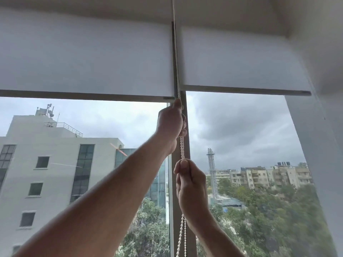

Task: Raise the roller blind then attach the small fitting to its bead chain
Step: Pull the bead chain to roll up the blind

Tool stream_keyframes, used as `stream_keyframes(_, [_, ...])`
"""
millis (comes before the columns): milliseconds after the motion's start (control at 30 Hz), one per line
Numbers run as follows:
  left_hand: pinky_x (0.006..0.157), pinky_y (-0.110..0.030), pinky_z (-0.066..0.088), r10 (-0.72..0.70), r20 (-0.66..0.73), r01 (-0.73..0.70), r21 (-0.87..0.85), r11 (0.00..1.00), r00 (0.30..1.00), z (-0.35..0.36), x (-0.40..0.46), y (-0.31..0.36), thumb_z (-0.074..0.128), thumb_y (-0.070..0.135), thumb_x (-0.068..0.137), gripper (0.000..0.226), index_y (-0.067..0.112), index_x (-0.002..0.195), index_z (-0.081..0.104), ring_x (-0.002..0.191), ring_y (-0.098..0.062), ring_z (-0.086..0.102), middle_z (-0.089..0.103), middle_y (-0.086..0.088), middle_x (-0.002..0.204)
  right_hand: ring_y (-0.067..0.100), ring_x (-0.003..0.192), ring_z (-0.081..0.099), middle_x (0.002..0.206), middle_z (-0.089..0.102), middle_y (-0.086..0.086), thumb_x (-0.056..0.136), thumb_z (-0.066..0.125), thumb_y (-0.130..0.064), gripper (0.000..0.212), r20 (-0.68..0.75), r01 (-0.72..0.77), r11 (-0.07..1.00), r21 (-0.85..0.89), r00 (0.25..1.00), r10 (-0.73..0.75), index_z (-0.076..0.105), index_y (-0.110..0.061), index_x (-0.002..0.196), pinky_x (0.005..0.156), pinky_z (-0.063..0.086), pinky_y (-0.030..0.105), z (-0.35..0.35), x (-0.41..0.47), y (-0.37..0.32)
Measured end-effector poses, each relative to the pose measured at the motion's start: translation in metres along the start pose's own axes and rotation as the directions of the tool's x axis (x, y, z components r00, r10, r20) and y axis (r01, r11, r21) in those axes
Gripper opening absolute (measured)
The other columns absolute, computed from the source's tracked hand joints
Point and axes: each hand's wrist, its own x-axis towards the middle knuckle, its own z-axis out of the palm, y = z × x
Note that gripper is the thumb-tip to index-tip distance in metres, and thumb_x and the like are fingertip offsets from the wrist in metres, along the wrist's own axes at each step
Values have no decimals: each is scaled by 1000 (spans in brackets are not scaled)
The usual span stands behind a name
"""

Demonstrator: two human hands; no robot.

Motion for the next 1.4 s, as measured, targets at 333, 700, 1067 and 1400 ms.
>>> stream_keyframes(333, [62,-36,37,276,-177,-242,191,951,945,10,-5,17,41,13,98,42,21,63,64,47,-17,43,50,7,51,18,56,62,68,65,6,99,30,-55,54,176,-262,958,119,955,239,68,-18,99,57,51,32,-26,43,-24])
stream_keyframes(700, [48,-14,36,366,-134,-319,280,906,921,-5,-51,-41,47,12,98,40,23,65,67,55,-1,52,63,8,59,18,54,64,76,62,11,108,36,-39,44,177,-405,841,358,914,365,56,0,108,51,54,28,0,143,-103])
stream_keyframes(1067, [57,-28,40,261,-7,-247,294,923,965,-48,-70,-68,49,20,103,42,22,68,71,37,2,42,49,12,40,13,40,31,54,41,-9,89,33,-7,42,-119,-112,994,15,986,113,53,-23,56,42,23,23,39,138,-97])
stream_keyframes(1400, [53,-22,56,229,17,-229,93,969,973,-45,-3,40,42,37,105,35,11,102,65,73,-16,73,72,-9,86,7,47,42,48,52,-14,97,40,-22,40,-68,83,992,-95,994,-90,60,-26,63,50,33,25,38,92,-87])
